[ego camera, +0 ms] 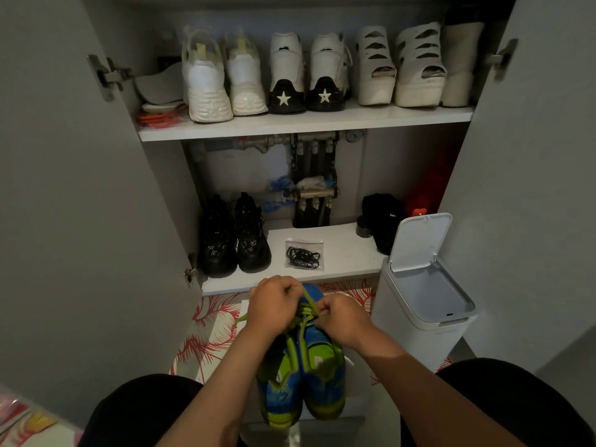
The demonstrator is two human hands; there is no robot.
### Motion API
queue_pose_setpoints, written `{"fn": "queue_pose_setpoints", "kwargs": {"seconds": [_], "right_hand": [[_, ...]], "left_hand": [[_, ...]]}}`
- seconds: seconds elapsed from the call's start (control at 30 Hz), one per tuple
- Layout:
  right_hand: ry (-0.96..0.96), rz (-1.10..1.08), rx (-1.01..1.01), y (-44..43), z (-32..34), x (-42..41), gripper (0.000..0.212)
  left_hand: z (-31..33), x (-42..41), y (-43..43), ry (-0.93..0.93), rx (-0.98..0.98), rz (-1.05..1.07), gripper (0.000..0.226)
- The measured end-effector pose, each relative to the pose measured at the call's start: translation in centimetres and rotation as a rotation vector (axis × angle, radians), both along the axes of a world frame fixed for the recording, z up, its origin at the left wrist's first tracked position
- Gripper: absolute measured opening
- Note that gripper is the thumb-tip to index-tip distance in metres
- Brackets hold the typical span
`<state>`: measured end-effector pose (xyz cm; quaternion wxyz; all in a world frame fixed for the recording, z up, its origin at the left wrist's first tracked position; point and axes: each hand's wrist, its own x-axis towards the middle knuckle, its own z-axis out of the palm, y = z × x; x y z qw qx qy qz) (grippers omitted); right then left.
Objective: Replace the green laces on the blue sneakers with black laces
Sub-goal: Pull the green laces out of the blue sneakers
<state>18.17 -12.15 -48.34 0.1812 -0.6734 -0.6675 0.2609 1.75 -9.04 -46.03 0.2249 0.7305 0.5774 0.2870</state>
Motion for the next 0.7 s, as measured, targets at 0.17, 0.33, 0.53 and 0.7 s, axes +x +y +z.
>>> {"fn": "queue_pose_setpoints", "kwargs": {"seconds": [0.17, 0.33, 0.53, 0.7], "right_hand": [[-0.138, 0.07, 0.026, 0.0, -0.5, -0.1, 0.029], [-0.11, 0.06, 0.028, 0.2, -0.7, -0.1, 0.03], [0.011, 0.032, 0.122, 0.4, -0.1, -0.4, 0.016], [0.167, 0.02, 0.118, 0.4, 0.3, -0.6, 0.009]], "left_hand": [[1.0, -0.5, 0.1, -0.528, -0.153, 0.257, 0.019], [0.1, -1.3, 0.5, -0.21, -0.093, 0.291, 0.022], [-0.1, -0.6, 0.3, 0.227, -0.029, -0.255, 0.037], [0.5, -1.0, 0.1, 0.249, -0.081, -0.196, 0.018]]}}
